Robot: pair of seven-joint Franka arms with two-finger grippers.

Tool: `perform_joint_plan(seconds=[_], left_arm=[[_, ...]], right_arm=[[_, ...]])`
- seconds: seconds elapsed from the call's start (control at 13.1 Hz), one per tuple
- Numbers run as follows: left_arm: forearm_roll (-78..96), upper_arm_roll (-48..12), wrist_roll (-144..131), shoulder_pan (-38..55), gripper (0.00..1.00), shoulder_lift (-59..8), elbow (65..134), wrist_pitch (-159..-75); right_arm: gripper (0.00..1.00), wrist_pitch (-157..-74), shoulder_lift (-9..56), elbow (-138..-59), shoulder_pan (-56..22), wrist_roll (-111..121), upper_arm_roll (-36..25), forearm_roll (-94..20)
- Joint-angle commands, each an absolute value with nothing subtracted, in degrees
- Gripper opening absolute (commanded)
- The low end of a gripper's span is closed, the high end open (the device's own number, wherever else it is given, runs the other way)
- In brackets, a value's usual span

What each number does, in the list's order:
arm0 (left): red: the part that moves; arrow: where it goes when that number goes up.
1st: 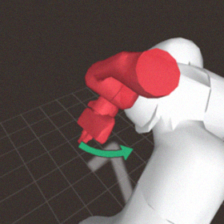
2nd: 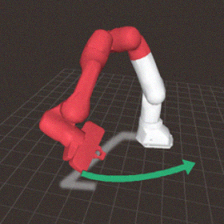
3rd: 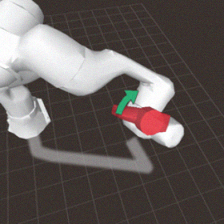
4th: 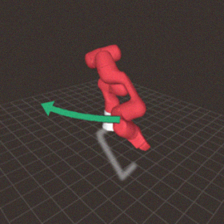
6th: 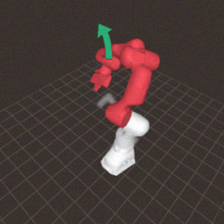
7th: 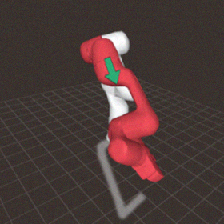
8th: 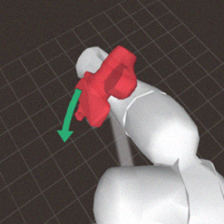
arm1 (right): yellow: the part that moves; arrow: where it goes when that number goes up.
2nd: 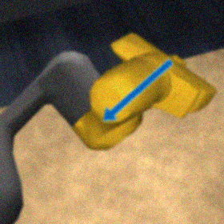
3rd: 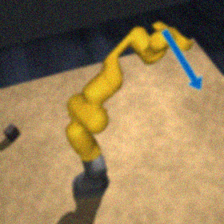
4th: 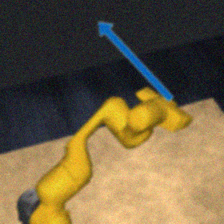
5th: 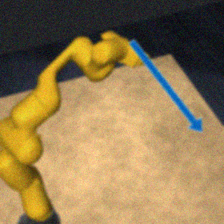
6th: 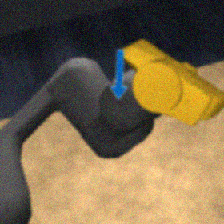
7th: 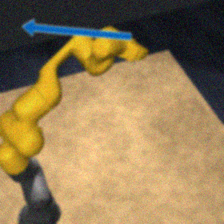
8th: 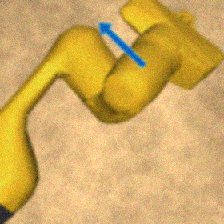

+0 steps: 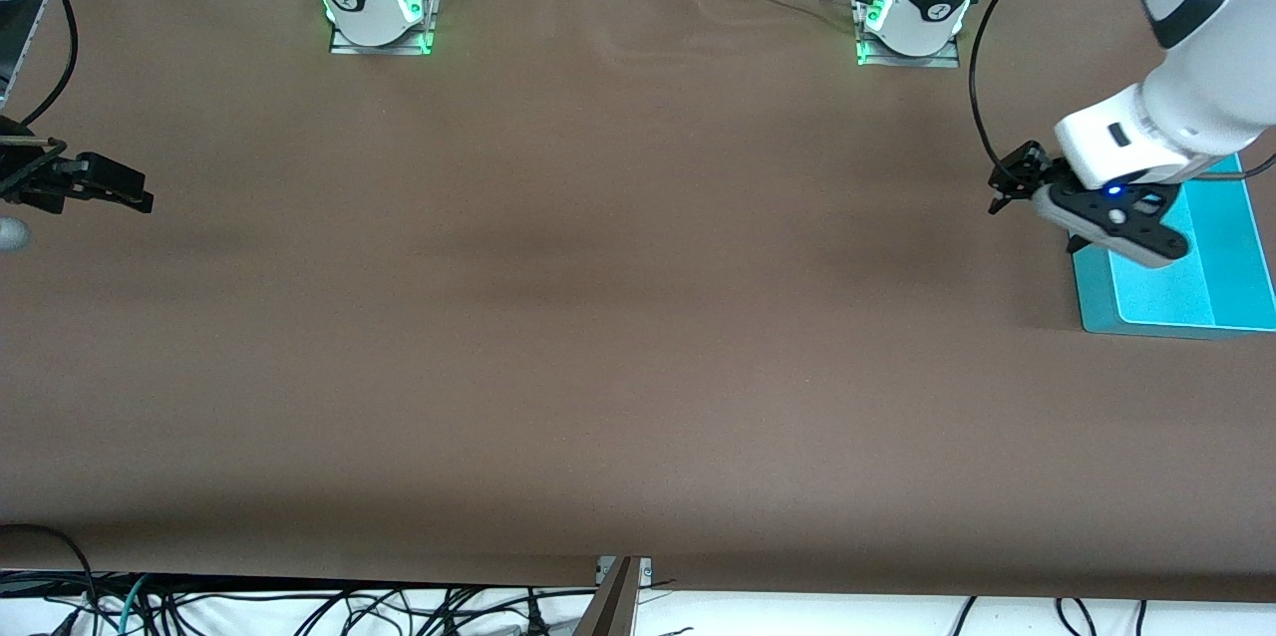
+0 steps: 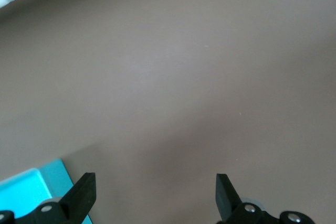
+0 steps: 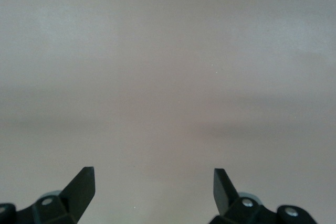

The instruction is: Wind and store yellow beetle car

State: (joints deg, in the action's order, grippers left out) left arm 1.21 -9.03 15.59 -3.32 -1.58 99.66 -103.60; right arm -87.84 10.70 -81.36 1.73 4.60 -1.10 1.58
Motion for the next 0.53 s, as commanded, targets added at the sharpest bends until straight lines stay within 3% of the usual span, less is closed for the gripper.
perform_joint_plan(seconds=[0.0,0.08,0.46], left_arm=[[1.93,-2.84,-0.39,1.21,1.0,4.39,104.67,-103.71],[1.93,-0.46,-1.4,2.54,1.0,4.57,104.59,-103.54],[-0.26,0.0,-4.9,2.72,1.0,4.4,101.52,-96.53]], right_arm=[[1.0,-87.71,9.93,-82.0,2.02,4.13,-0.97,0.79],[1.0,-87.71,9.93,-82.0,2.02,4.13,-0.97,0.79],[1.0,-87.71,9.93,-82.0,2.11,4.13,-0.97,0.79]])
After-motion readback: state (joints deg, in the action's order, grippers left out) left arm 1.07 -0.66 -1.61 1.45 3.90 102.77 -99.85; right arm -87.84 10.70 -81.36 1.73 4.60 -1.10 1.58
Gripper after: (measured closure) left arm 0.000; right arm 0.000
